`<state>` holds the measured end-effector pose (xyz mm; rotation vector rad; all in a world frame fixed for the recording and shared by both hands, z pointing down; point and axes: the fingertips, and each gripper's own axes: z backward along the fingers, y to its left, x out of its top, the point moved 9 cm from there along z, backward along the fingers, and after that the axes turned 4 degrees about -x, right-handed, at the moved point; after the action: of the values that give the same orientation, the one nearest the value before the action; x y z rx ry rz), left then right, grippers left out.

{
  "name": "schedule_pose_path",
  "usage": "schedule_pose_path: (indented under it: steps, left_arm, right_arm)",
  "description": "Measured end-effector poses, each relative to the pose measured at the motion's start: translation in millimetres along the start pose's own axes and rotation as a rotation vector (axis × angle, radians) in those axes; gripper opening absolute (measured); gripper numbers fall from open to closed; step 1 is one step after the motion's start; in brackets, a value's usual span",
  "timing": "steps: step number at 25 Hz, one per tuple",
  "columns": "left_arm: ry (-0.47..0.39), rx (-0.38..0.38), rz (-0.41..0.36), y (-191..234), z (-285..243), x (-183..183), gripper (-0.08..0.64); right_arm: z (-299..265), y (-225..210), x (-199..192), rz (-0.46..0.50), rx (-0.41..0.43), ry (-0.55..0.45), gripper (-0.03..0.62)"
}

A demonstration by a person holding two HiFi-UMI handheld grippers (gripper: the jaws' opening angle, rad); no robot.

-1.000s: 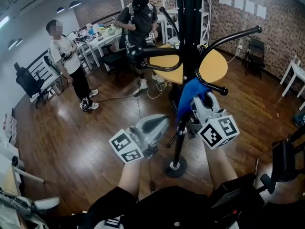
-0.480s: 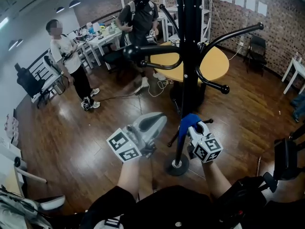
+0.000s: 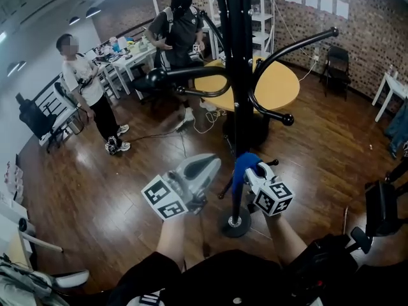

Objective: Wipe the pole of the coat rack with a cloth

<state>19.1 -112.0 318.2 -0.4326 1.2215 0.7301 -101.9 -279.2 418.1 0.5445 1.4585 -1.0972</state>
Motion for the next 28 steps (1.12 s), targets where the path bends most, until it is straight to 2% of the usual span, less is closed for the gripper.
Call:
schedule_pose_path:
  steps: [2, 5, 8, 10, 12, 15, 19, 21, 23, 25, 28]
  left_arm:
    - [-0.009, 0.0, 0.001, -3, 3, 0, 0.0]
    - [-0.018, 0.002, -0.002, -5, 5, 2, 0.0]
    - [-0.028, 0.011, -0.005, -3, 9, 4, 0.0]
    - [-0.029, 0.018, -0.005, 0, 12, 5, 0.0]
    - [-0.028, 0.025, -0.006, 1, 16, 6, 0.0]
    - [-0.02, 0.033, -0.009, 3, 19, 8, 0.0]
    - [0.0, 0.031, -0.012, 2, 16, 9, 0.0]
    - [0.008, 0.025, -0.011, 0, 13, 8, 0.0]
    - [0.014, 0.018, -0.008, -2, 11, 6, 0.0]
    - [0.018, 0.019, -0.007, -3, 12, 5, 0.0]
    - [0.014, 0.021, -0.008, -3, 12, 5, 0.0]
  right_arm:
    - [-6, 23, 61, 0.058, 0.034, -0.122, 0.023]
    - [-18, 54, 145, 0.151, 0.105, -0.241, 0.023]
    - [-26, 64, 186, 0.203, 0.121, -0.299, 0.024]
    - [-26, 60, 177, 0.204, 0.108, -0.293, 0.024]
    - [-22, 47, 144, 0.175, 0.088, -0.244, 0.025]
    - [-10, 20, 63, 0.119, 0.044, -0.127, 0.025]
    - [7, -21, -60, 0.005, -0.031, 0.134, 0.024]
    - [12, -33, -97, -0.044, -0.05, 0.212, 0.023]
    - [14, -35, -100, -0.031, -0.056, 0.228, 0.023]
    - [11, -27, -77, 0.016, -0.047, 0.195, 0.023]
    - [4, -1, -6, 0.05, 0.012, 0.002, 0.023]
